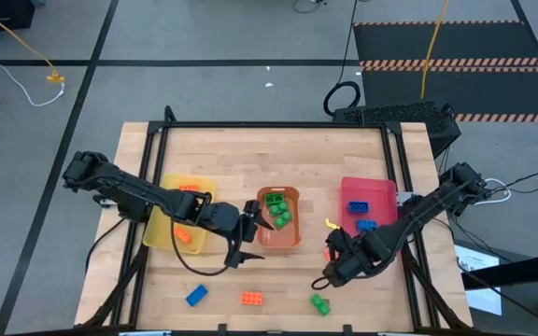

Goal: Sort & place blocks by color
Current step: Put the orange game piece into the yellow bin

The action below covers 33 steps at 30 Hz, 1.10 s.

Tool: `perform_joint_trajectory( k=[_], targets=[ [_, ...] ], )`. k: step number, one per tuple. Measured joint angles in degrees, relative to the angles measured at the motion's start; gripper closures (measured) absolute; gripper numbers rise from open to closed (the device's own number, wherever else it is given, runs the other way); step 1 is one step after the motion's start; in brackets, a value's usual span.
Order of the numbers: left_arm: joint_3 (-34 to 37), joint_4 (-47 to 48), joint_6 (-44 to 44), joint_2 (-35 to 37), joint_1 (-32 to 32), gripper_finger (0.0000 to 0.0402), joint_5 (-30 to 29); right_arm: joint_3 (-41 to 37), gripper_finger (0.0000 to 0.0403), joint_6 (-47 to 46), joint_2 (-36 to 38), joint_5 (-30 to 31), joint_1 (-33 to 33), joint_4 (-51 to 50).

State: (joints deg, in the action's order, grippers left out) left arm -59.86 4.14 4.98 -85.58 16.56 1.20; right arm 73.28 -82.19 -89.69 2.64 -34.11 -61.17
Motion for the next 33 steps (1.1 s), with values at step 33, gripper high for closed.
perform_joint_trajectory(
  k=[33],
  targets=[
    [0.02, -0.34, 0.36, 0.00, -0.47, 0.0012, 0.84, -3.18, 0.0124, -10.12, -6.43, -3.33, -3.37, 5.78]
  ],
)
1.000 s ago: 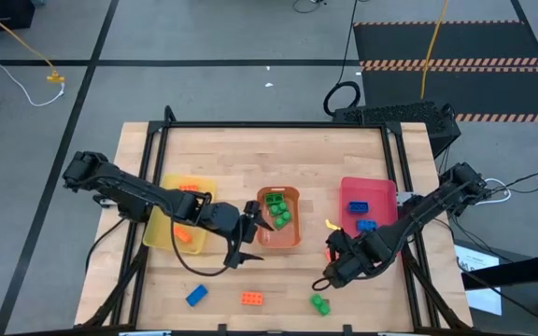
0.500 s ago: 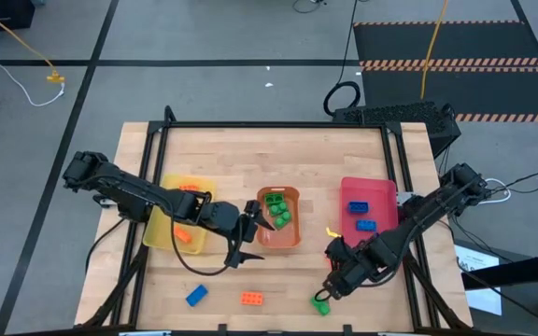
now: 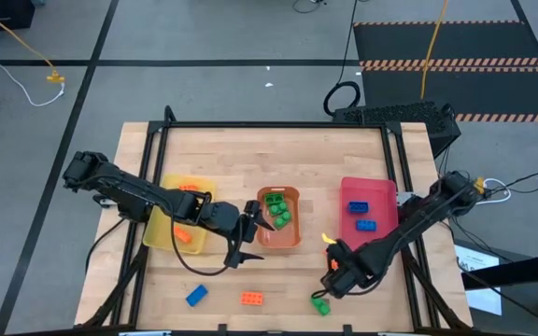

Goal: Sort & place blocks by color
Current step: Put the orange game piece into the yellow bin

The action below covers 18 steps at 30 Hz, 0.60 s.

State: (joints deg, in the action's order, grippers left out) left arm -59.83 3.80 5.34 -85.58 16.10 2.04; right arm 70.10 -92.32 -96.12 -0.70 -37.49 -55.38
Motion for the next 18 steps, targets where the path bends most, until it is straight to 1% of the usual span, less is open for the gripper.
perform_joint_trajectory(
  k=[5, 12, 16, 18],
  targets=[
    [0.00, 0.91, -1.26, 0.00, 0.00, 0.0012, -0.02, -1.49, 0.0124, -1.63, -1.28, 3.11, 0.65, 1.63],
    [0.00, 0.50, -1.53, 0.00, 0.00, 0.0011, -0.09, -7.68, 0.0124, -2.75, -1.33, 5.20, 0.80, 10.59],
    [0.00, 0.78, -2.01, 0.00, 0.00, 0.0011, -0.09, -10.88, 0.0124, -3.04, -1.32, 5.39, 0.80, 12.14],
    [0.00, 0.70, -2.59, 0.00, 0.00, 0.0011, -0.11, -11.91, 0.0124, -2.97, -1.30, 6.45, 0.80, 11.93]
  ],
)
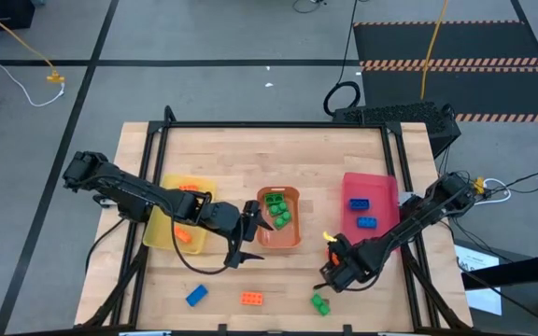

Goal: Sort & place blocks by color
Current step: Put the orange game piece into the yellow bin

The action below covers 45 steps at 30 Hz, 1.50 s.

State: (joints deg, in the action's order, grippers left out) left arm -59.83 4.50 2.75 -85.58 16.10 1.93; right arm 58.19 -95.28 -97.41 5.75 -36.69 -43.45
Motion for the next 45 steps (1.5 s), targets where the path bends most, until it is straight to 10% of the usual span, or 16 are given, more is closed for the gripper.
perform_joint_trajectory(
  k=[11, 22, 33, 45],
  targets=[
    [0.00, -0.36, -3.45, -0.50, 0.00, 0.0011, -0.68, -0.37, 0.0158, 5.52, -0.01, 6.45, 0.70, 4.23],
    [0.00, 1.49, -5.25, -0.48, 0.00, 0.0011, -0.99, -0.37, 0.0281, 12.55, -0.01, 6.58, 0.74, 4.89],
    [1.02, 10.10, -7.74, 6.06, -2.79, 0.0012, -9.41, -0.37, 0.0281, 26.47, 0.38, 10.20, 1.25, 17.03],
    [16.84, -6.54, -9.45, 23.66, -5.95, 0.0012, -4.60, -0.30, 0.0281, 54.87, 6.80, 21.23, 5.98, 38.38]
  ],
)
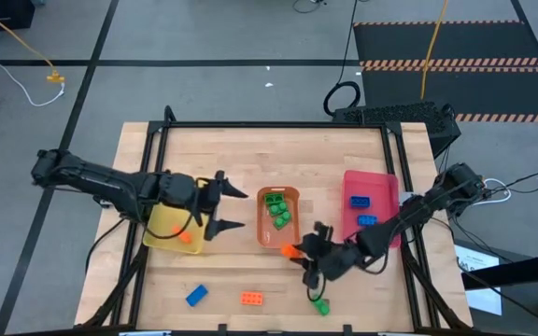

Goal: Sort & place blocks by color
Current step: Put the orange game piece into the yellow bin

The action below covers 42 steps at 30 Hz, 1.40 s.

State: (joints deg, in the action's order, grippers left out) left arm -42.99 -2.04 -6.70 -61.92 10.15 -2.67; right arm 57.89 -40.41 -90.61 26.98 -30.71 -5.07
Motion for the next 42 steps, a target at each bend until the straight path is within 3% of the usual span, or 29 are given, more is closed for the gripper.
perform_joint_trajectory(
  k=[4, 7, 10, 13, 18, 25, 34, 42],
  targets=[
    [3.24, -1.68, 2.48, -0.01, 1.40, 0.0012, -0.45, 0.00, 0.0281, 11.12, 1.30, -0.41, 4.26, 6.39],
    [4.17, -4.31, 10.52, -1.16, 3.65, 0.0012, -3.58, 0.00, 0.0281, 16.62, 1.36, -6.18, 9.02, 10.46],
    [4.82, -6.28, 21.94, -1.98, 6.23, 0.0012, -8.71, 0.00, 0.0281, 18.51, 1.38, -12.50, 13.95, 14.52],
    [4.69, -7.79, 32.31, -3.20, 7.51, 0.0012, -10.62, 0.00, 0.0281, 20.90, 1.36, -14.82, 17.45, 15.75],
    [4.69, -8.03, 41.97, -4.86, 8.11, 0.0012, -13.01, 0.00, 0.0281, 22.16, 1.34, -23.20, 21.33, 17.79],
    [4.38, -7.43, 47.72, -8.15, 8.35, 0.0012, -14.33, 0.00, 0.0281, 18.93, 1.33, -35.81, 23.99, 21.54],
    [1.56, -8.89, 52.93, -13.53, 9.85, 0.0012, -19.72, 0.00, 0.0281, 14.01, 0.05, -43.22, 25.48, 21.46],
    [1.19, -10.99, 51.12, -13.56, 10.46, 0.0012, -19.30, -0.02, 0.0281, 12.16, -3.18, -43.74, 26.88, 24.68]
  ],
)
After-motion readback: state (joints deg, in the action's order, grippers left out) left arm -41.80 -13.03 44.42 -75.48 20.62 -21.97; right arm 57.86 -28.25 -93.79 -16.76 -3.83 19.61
